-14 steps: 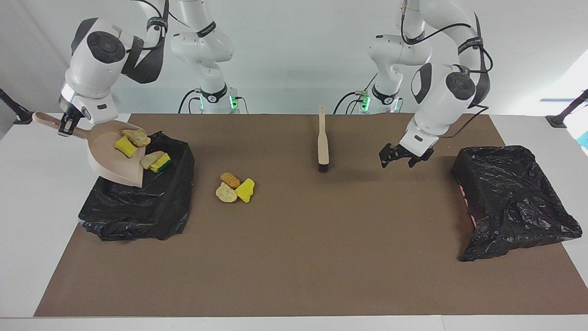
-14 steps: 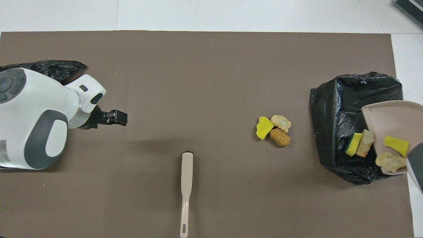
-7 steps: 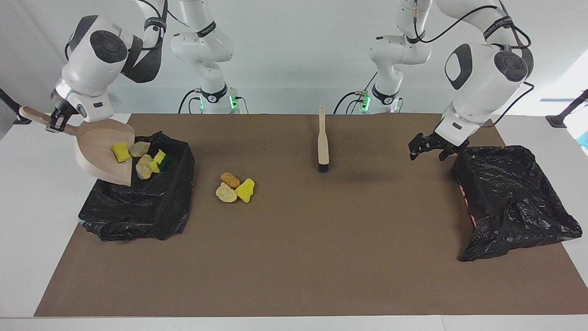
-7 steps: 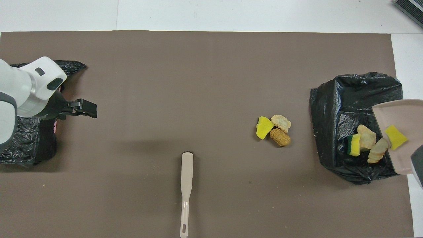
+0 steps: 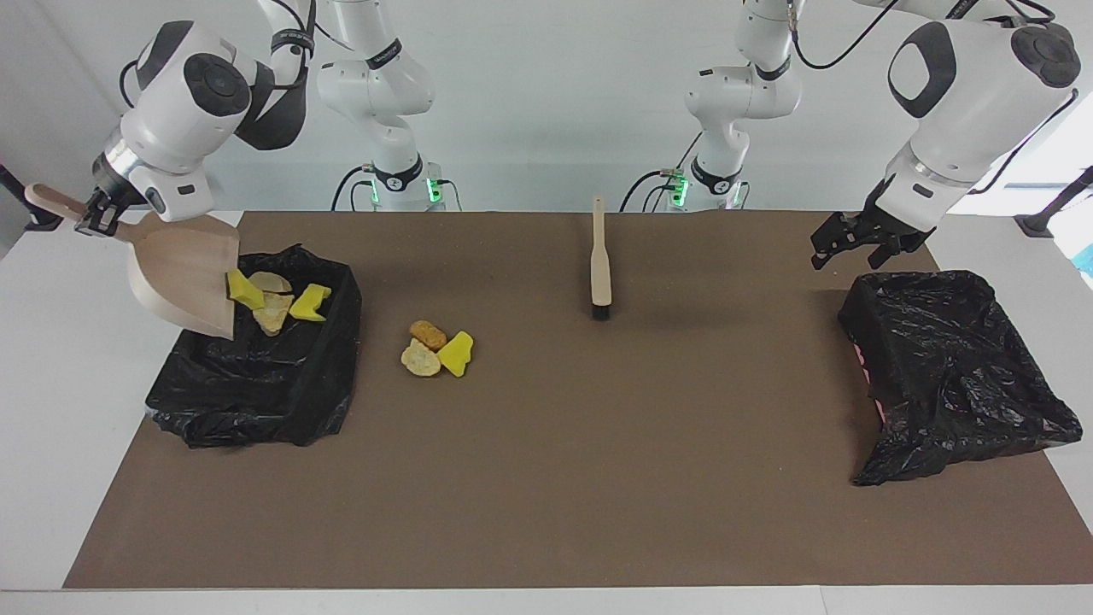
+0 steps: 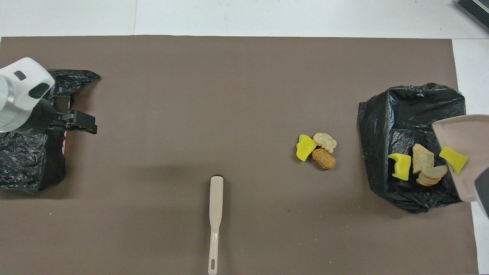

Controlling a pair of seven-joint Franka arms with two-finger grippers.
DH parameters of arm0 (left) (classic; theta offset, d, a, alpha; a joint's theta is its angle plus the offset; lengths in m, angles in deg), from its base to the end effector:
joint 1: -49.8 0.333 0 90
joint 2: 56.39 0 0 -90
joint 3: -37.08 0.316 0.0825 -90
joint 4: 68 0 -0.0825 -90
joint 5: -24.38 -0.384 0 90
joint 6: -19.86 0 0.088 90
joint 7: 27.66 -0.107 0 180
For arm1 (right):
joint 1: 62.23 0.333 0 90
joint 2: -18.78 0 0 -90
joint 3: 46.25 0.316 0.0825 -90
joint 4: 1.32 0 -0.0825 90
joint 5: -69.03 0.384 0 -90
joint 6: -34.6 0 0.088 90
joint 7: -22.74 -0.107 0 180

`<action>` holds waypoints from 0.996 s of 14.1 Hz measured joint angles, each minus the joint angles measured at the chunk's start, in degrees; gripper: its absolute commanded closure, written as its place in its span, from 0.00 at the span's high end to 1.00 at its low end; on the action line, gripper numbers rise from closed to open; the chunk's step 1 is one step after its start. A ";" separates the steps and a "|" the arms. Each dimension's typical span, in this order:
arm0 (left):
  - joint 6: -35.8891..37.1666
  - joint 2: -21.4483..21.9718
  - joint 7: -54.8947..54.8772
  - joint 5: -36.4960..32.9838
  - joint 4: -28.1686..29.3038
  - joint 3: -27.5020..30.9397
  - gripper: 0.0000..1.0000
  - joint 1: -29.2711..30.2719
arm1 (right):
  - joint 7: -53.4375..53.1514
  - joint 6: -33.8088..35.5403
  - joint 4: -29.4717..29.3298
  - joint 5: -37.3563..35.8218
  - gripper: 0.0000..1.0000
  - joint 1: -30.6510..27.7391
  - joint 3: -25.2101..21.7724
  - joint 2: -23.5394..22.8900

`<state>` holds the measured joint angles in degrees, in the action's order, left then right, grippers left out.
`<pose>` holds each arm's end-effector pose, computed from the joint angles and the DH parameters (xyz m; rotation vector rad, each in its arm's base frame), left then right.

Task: Sweep and dump trash in bin
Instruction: 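Tip the dustpan into the bag with the right gripper while the left gripper withdraws, then bring the empty dustpan back and set it on the table with the right gripper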

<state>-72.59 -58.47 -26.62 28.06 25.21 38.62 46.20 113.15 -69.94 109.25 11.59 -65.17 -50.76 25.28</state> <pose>0.5659 -0.0272 0.5815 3.0788 -0.0207 -0.0789 0.5232 -0.1396 0.5724 1.5339 1.7765 -0.9139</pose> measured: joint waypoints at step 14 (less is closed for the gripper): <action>0.88 0.52 -4.55 -2.70 -0.06 -0.48 1.00 0.96 | -36.66 23.47 -7.14 23.68 0.00 6.47 13.82 0.17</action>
<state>-71.70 -57.95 -31.17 25.35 25.15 38.14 47.16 76.49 -46.46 102.11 35.27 -58.70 -36.94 25.45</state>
